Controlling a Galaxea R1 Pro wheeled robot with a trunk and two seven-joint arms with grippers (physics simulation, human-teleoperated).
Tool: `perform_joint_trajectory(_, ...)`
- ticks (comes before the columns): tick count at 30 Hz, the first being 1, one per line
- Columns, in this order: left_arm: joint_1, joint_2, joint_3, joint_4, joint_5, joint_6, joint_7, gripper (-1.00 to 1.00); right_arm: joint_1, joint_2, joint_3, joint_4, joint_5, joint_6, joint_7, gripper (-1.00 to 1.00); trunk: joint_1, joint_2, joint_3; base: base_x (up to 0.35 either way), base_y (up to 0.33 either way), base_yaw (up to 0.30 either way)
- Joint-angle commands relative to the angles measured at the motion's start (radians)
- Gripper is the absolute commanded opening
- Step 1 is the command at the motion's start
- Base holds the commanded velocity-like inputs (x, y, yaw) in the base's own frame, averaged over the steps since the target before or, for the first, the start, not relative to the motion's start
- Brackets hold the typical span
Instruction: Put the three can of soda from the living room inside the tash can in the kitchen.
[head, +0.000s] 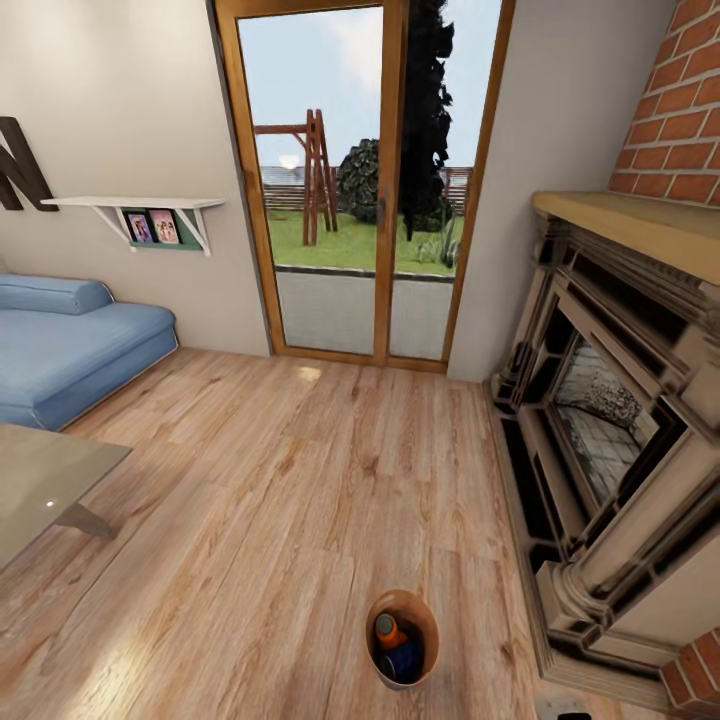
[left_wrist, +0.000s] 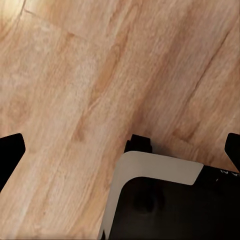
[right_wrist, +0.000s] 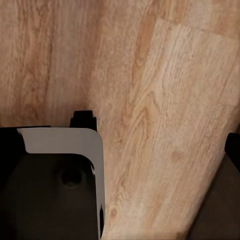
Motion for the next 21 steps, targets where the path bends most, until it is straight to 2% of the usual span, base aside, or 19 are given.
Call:
perform_joint_trajectory(1, 0.001, 0.000, 0.000, 0.000, 0.001, 0.000, 0.000, 1.00, 0.002, 0.000, 0.000, 0.000, 0.000, 0.000, 0.000, 1.00, 0.000, 0.000, 0.000, 0.000, 0.000, 0.000)
perform_joint_trajectory(6, 0.007, -0.001, 0.000, 0.002, 0.001, -0.001, -0.001, 1.00, 0.009, 0.000, 0.000, 0.000, 0.001, -0.030, 0.000, 1.00, 0.000, 0.000, 0.000, 0.000, 0.000, 0.000)
perform_joint_trajectory(11, 0.051, -0.001, 0.000, 0.002, 0.001, -0.002, -0.001, 1.00, 0.033, 0.001, 0.001, 0.000, 0.000, -0.094, -0.001, 1.00, 0.000, 0.000, 0.000, 0.000, 0.000, 0.000)
perform_joint_trajectory(21, 0.134, 0.000, 0.001, 0.002, 0.002, -0.002, -0.001, 1.00, 0.076, 0.001, 0.001, 0.001, 0.001, -0.126, -0.002, 1.00, 0.000, 0.000, 0.000, 0.000, 0.000, 0.000)
